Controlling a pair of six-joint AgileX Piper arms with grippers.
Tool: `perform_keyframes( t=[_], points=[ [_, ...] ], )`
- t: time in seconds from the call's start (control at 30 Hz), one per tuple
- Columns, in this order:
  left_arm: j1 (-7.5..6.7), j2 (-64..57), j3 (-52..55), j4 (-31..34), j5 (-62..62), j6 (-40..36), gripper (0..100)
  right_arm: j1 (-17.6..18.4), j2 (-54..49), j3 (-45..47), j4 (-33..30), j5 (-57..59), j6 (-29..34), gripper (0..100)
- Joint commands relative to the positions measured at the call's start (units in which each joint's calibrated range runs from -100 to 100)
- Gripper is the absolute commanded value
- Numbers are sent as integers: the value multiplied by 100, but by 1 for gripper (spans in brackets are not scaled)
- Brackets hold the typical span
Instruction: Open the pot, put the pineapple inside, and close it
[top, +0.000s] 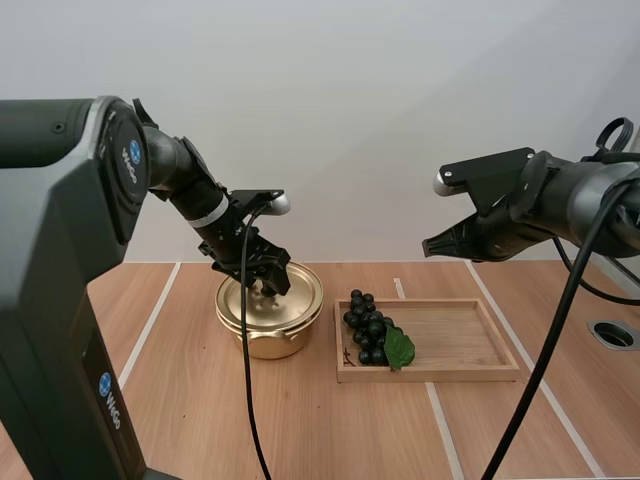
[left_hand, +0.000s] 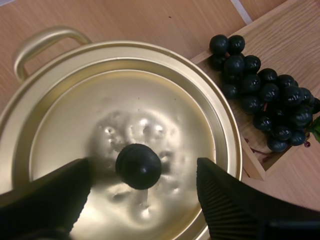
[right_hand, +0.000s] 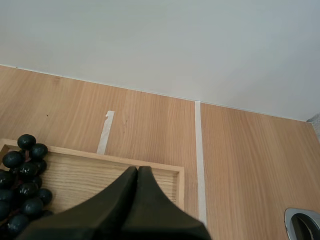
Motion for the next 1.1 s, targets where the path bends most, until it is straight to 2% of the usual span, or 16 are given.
perform_keyframes(
  t=[0.0,0.23,0.67,0.8,0.97,1.0,1.03,1.07],
  points=[
    [-20,-177,-216,-4,175,-51,100,-15,-43,-1,6,-45,-56,0],
    [-20,-995,-1253,-143,1050,-198,100,-15,-43,-1,17,-45,-157,0],
    [-20,-3078,-4208,-143,1050,-455,100,-15,-43,-1,76,-535,-169,0],
    [-10,-3560,-5104,15,814,-572,100,-15,-43,-1,65,-690,-169,0],
    [-10,-3944,-5646,357,271,-788,100,-15,-109,-1,-43,-920,-169,0],
    [-10,-4002,-5696,437,271,-857,98,-15,-137,-1,-43,-959,-169,0],
    [-10,-4070,-5697,517,257,-933,92,-15,-222,-1,-29,-1048,-169,0],
    [-10,-4129,-5697,618,277,-1049,80,-15,-312,-1,2,-1128,-169,0]
  ],
)
